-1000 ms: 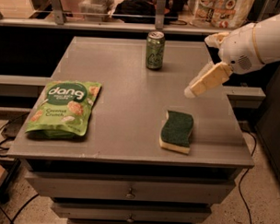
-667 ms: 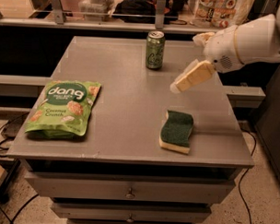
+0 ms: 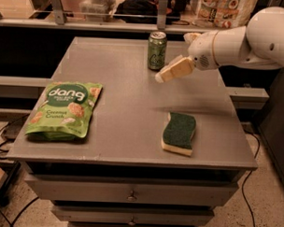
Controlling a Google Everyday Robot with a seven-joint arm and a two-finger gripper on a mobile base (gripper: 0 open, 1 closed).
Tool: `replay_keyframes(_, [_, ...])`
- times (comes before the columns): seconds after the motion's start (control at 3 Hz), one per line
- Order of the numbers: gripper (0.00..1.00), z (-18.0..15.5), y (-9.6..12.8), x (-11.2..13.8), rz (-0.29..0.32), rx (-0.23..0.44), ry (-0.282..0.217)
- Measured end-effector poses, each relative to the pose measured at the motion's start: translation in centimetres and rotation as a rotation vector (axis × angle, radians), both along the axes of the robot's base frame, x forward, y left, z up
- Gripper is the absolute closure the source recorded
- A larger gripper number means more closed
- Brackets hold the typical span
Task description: Pick green can
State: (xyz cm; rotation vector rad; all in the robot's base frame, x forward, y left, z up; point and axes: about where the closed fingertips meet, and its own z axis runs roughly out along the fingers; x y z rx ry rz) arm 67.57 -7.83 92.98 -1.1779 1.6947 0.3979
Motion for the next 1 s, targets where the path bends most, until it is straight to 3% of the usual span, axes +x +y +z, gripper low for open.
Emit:
replay_keyframes(0.33, [0.0,-1.2,0.2,2.8,-0.039,0.091,0.016])
replay_keyframes(1.0, [0.0,-1.7,2.6,7.4,-0.035,0.251,0.008])
